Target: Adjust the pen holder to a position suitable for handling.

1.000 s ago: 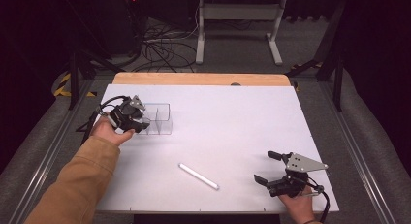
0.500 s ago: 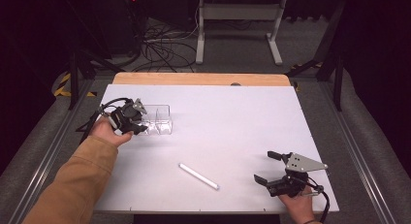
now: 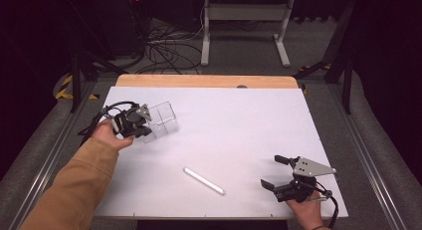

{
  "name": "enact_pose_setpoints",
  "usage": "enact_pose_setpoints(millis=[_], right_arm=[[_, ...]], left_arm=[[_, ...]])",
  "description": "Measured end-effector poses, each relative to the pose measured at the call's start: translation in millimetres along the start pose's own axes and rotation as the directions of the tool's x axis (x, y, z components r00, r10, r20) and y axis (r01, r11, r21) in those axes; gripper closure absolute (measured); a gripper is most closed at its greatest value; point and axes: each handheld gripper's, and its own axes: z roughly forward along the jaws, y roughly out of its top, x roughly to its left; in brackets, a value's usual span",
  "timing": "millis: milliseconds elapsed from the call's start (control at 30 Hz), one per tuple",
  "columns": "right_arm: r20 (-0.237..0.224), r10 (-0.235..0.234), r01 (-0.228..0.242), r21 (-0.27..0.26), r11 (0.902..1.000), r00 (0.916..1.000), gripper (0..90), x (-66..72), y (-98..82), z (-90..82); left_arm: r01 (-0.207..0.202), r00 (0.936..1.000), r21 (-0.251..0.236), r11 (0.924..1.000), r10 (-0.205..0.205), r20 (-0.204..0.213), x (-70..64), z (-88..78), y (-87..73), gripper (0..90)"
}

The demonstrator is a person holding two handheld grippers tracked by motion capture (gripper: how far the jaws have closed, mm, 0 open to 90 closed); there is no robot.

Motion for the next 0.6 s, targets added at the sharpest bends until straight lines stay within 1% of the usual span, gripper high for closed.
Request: enact_pose_setpoints(millis=[33, 133, 233, 300, 367, 400, 433, 500, 533, 567, 600], right_arm=[[0.0, -0.001, 0.001, 0.0, 1.0, 1.0, 2.8, 0.0, 0.0, 0.1], [0.001, 0.0, 0.0, 0.0, 1.0, 1.0, 2.8, 0.1, 0.0, 0.3], [0.001, 0.001, -0.001, 0.0, 1.0, 1.0, 2.8, 0.1, 0.0, 0.3], [0.001, 0.001, -0.001, 0.0, 1.0, 1.0, 2.8, 0.0, 0.0, 0.3], [0.0, 0.0, 0.0, 0.0, 1.0, 1.0, 2.8, 0.0, 0.0, 0.3], [0.0, 0.0, 0.0, -0.001, 1.0, 1.0, 2.8, 0.0, 0.0, 0.3], [-0.001, 0.0, 0.0, 0.0, 1.0, 1.0, 2.8, 0.0, 0.0, 0.3], [-0.002, -0.001, 0.001, -0.001, 1.0, 1.0, 2.8, 0.1, 0.0, 0.1], [-0.002, -0.001, 0.001, -0.001, 1.0, 1.0, 2.8, 0.1, 0.0, 0.1], [-0.003, -0.001, 0.001, -0.001, 1.0, 1.0, 2.8, 0.0, 0.0, 0.1], [-0.003, -0.001, 0.001, -0.002, 1.0, 1.0, 2.8, 0.0, 0.1, 0.0]], left_arm=[[-0.01, 0.9999, -0.005, 0.9999, 0.01, 0.009, -2.0, -0.9, 2.0, 87.9], [-0.049, 0.9983, -0.041, 0.998, 0.05, 0.029, -8.2, -4.6, 10.2, 87.9], [-0.092, 0.994, -0.07, 0.9933, 0.096, 0.052, -15.9, -6.8, 21.2, 87.9], [-0.122, 0.9894, -0.082, 0.9891, 0.128, 0.069, -21.4, -7.1, 29.0, 87.9], [-0.157, 0.9822, -0.088, 0.9837, 0.165, 0.091, -26.5, -5.9, 37.2, 87.9], [-0.164, 0.9802, -0.087, 0.9825, 0.173, 0.097, -29.7, -5.0, 41.0, 87.8], [-0.186, 0.9755, -0.088, 0.9787, 0.194, 0.103, -31.8, -3.8, 45.2, 87.9], [-0.203, 0.9689, -0.09, 0.975, 0.213, 0.125, -36.8, -0.8, 51.9, 87.8], [-0.203, 0.9689, -0.09, 0.975, 0.213, 0.125, -36.8, -0.8, 51.9, 87.8], [-0.229, 0.9594, -0.09, 0.9691, 0.241, 0.147, -40.7, 2.2, 58.3, 87.9], [-0.24, 0.9548, -0.09, 0.9667, 0.251, 0.159, -42.8, 4.0, 61.3, 87.8]])
